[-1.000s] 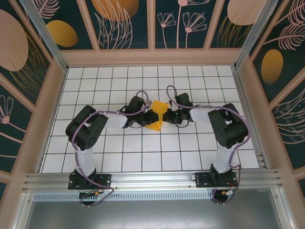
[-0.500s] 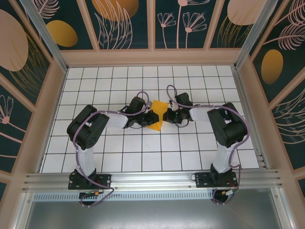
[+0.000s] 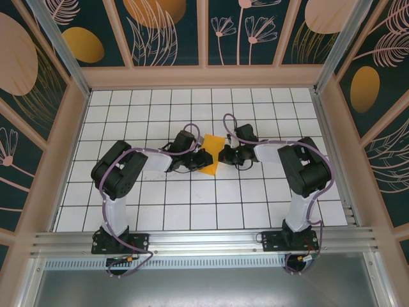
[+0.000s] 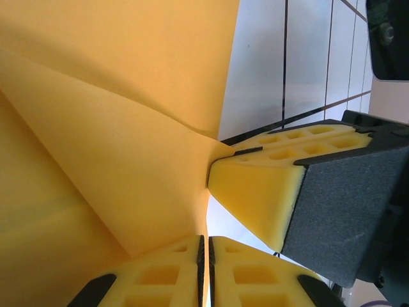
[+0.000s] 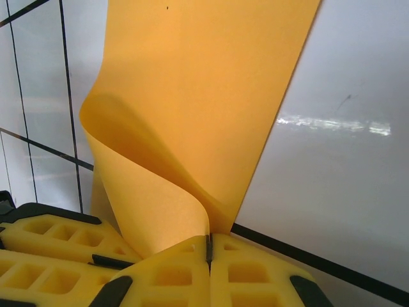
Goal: Fold a paper plane with a square sheet of paper (pick it up from the middle)
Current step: Fold the triangle a second time at the center of the table.
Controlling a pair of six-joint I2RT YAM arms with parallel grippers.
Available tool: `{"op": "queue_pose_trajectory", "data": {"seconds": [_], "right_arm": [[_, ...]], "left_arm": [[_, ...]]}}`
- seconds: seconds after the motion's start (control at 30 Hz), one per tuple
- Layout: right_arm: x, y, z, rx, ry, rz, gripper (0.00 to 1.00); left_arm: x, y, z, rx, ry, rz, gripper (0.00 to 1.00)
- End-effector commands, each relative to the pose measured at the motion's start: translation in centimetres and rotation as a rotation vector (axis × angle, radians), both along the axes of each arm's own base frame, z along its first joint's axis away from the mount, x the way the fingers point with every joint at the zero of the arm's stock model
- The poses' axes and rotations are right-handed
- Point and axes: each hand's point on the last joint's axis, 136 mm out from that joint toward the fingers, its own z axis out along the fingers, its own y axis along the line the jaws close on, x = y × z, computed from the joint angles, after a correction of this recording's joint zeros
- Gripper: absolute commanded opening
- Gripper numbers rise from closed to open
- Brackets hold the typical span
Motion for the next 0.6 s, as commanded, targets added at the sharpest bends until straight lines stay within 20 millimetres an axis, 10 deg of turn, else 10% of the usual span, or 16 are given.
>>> {"op": "queue_pose_trajectory", "data": {"seconds": [0.0, 0.57], "right_arm": [[0.78, -0.49, -0.48, -0.026, -0.005, -0.013, 0.01], [1.16, -0.43, -0.46, -0.024, -0.001, -0.02, 0.01]], "left_arm": [[-0.43, -0.38, -0.64, 0.016, 0.01, -0.028, 0.15], [-0.65, -0.01, -1.49, 0.042, 0.028, -0.019, 0.14]]}}
